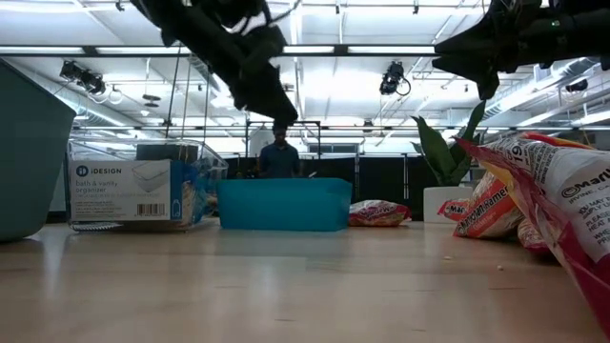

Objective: Sort Maruchan noodles
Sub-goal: Put the top red noodle pack into the dark green bin

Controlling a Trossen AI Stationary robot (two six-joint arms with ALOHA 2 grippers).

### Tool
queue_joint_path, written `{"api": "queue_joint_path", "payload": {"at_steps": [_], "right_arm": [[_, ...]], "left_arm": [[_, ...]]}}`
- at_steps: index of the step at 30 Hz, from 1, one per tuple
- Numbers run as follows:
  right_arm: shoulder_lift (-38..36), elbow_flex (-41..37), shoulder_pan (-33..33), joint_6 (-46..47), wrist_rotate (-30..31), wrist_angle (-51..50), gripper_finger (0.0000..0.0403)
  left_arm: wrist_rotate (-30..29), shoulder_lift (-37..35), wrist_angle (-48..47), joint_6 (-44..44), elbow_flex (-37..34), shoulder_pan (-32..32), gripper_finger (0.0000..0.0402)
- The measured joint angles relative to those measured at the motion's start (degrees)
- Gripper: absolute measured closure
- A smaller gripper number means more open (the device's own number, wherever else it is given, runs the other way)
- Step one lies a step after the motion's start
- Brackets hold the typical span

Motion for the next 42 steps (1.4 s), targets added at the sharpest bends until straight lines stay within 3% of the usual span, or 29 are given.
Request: {"api": "queue_joint_path", "payload": {"at_steps": [9,23,33,42], "right_arm": [[0.0,0.0,0.0,-0.1,0.2,1.3,0.0259],[0.0,0.0,0.0,-0.1,-0.2,1.2,0.0259],[-2.5,0.0,0.0,-0.1,-0.3,1.3,0.0259],[-5.8,0.0,0.1,-3.2,-6.2,1.1,0.0259]], "left_arm": [[0.0,13.5,-12.4,1.5,14.0,-1.3,0.0237],[-0.3,29.4,-12.9,7.8,33.4,0.3,0.0237],[-0.4,41.2,-19.0,11.9,47.3,1.5,0.0237],[-2.6,46.0,-19.3,16.4,49.8,3.2,0.0237]]}}
